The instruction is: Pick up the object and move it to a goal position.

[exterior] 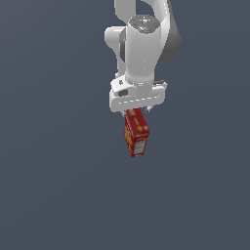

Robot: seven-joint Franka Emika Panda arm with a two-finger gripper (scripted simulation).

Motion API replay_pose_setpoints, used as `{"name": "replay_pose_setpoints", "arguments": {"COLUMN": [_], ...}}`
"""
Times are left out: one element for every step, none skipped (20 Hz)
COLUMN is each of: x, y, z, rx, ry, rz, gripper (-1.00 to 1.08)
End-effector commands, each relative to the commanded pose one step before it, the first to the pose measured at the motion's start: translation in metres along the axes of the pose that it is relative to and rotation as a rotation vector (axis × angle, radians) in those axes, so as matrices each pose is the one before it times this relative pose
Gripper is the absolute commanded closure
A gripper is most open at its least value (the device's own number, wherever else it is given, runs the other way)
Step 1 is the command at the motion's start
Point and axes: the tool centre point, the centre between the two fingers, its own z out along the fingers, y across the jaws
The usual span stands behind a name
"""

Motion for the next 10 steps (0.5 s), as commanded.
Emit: {"name": "replay_pose_setpoints", "arguments": {"x": [-0.00016,-0.00006,-0.00009,-0.00011,-0.00013,-0.00014,-0.00012,-0.00005,0.00001,0.00011], "y": [0.00015,-0.00028,0.00007,-0.00025,0.00010,-0.00037,0.00011,-0.00037,0.00011,-0.00024], "z": [0.00391,0.00277,0.00354,0.00406,0.00484,0.00531,0.00538,0.00458,0.00414,0.00340], "rx": [0.00004,0.00008,0.00000,0.00008,0.00000,0.00012,0.00000,0.00011,0.00000,0.00005], "ry": [-0.00035,0.00024,0.00000,0.00024,0.00000,0.00034,0.00000,0.00034,0.00000,0.00024], "rz": [0.00012,-0.00064,0.00000,-0.00064,0.00000,-0.00091,0.00000,-0.00091,0.00000,-0.00065], "gripper": [-0.92,-0.92,-0.92,-0.92,-0.92,-0.92,-0.92,-0.92,-0.92,-0.92]}}
